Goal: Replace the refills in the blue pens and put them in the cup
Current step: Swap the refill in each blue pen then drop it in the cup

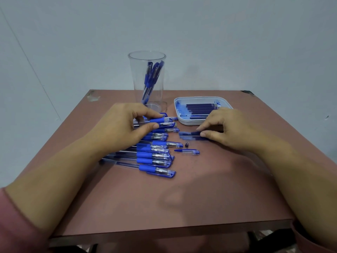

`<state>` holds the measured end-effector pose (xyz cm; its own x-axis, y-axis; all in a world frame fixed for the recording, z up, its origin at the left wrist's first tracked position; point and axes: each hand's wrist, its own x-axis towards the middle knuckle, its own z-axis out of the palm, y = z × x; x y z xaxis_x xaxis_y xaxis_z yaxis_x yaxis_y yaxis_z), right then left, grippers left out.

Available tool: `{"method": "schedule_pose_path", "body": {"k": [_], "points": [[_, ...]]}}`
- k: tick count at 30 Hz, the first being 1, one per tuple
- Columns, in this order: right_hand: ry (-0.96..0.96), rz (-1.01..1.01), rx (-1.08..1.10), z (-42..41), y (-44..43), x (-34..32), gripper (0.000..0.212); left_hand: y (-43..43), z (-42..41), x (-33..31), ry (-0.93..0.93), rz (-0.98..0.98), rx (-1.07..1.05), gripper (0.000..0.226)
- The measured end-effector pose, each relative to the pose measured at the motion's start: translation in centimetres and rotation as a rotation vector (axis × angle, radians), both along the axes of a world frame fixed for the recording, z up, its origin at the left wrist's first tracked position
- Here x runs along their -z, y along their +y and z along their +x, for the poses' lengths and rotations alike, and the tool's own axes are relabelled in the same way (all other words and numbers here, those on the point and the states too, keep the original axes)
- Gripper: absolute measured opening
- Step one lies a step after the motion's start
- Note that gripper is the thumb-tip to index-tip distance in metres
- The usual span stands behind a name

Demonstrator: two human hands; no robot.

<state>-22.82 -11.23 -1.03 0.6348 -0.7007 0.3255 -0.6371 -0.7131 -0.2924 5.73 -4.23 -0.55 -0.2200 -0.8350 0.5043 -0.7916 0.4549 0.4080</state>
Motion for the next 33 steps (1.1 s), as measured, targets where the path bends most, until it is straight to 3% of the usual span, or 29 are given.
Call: {"method": "schedule_pose_path", "body": {"k": [6,12,19,27,33], "points": [[-0.119,-0.036,0.061,0.0,-0.1,-1.8,0.014,0.0,-0.2,-0.1,0.019,0.012,0.012,0.023],[0.056,0.113,0.232,0.2,-3.3,-4.4,0.028,0.0,-0.3,0.0,0.017,0.009,0.023,0.023],[0.212,0.19,0.229,1.6,-5.0,-3.9,0.037,0.0,-0.2,-0.1,0.015,0.007,0.025,0.022],[0.168,0.186,0.205,1.9,-5.6,-3.4,0.027,0.1,-0.4,-0.2,0.008,-0.008,0.022,0.023],[0.011,0.18,0.167,2.2,-4.8,-3.7,0.014,0.1,-0.3,-0.4,0.002,-0.005,0.011,0.023]]}}
